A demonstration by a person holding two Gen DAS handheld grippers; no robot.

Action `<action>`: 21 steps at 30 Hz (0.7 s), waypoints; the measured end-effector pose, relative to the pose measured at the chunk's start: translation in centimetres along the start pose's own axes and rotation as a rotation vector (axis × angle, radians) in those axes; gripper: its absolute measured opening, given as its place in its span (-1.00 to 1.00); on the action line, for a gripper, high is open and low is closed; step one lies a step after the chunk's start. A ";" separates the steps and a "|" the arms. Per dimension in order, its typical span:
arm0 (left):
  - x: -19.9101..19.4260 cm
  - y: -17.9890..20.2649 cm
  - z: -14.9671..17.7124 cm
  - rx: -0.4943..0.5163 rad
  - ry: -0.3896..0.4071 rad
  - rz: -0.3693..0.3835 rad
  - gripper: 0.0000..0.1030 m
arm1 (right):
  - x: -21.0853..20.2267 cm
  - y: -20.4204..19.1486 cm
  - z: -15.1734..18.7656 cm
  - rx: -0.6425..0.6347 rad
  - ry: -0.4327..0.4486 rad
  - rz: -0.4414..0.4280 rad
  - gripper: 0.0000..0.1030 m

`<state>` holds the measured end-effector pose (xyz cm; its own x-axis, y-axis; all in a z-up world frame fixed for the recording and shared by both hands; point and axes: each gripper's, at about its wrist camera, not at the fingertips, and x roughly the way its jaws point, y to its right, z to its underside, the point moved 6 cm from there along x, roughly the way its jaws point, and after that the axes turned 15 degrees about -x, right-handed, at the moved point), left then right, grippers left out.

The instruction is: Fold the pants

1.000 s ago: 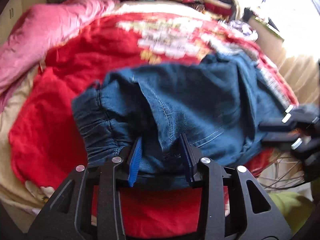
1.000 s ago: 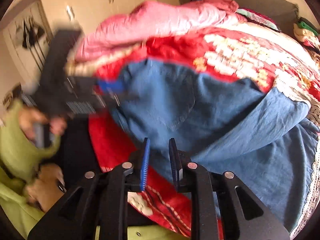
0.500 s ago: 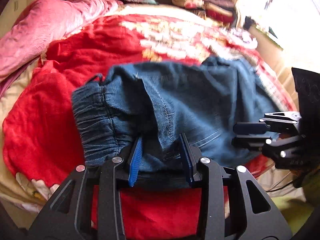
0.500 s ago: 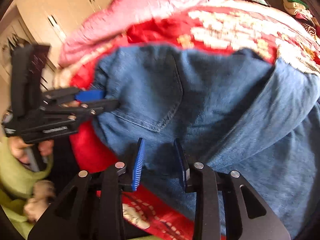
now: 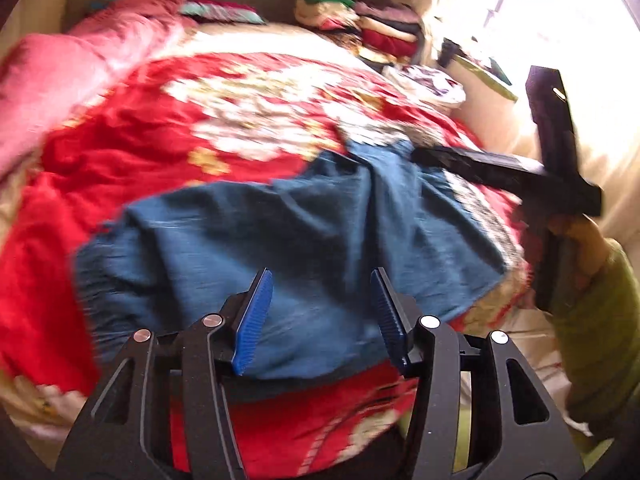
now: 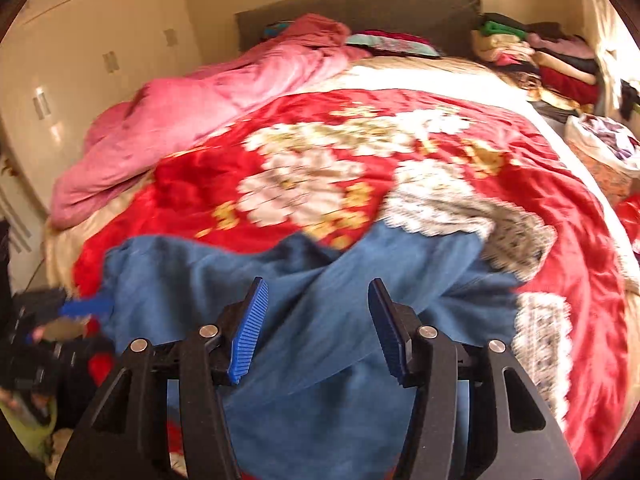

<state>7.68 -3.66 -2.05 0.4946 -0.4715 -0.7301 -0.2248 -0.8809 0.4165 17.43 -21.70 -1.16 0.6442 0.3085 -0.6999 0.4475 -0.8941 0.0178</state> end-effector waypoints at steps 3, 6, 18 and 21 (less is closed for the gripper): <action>2.6 2.0 0.2 0.033 -0.063 0.031 -0.17 | 2.3 1.8 -1.5 0.020 -0.043 0.046 0.06; 4.8 3.4 0.6 0.056 -0.115 0.051 -0.17 | 4.5 3.7 -2.8 0.042 -0.072 0.065 0.14; 11.3 4.7 0.7 0.021 -0.221 0.078 -0.19 | 15.3 7.6 -4.8 0.067 -0.247 0.151 0.14; 11.6 4.5 0.7 0.018 -0.223 0.081 -0.19 | 16.8 8.1 -4.6 0.069 -0.257 0.149 0.09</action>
<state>11.83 -13.15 -9.04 0.2773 -0.5361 -0.7973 -0.2721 -0.8397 0.4699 34.73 -22.25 -9.49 0.5178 0.0882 -0.8509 0.3114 -0.9459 0.0914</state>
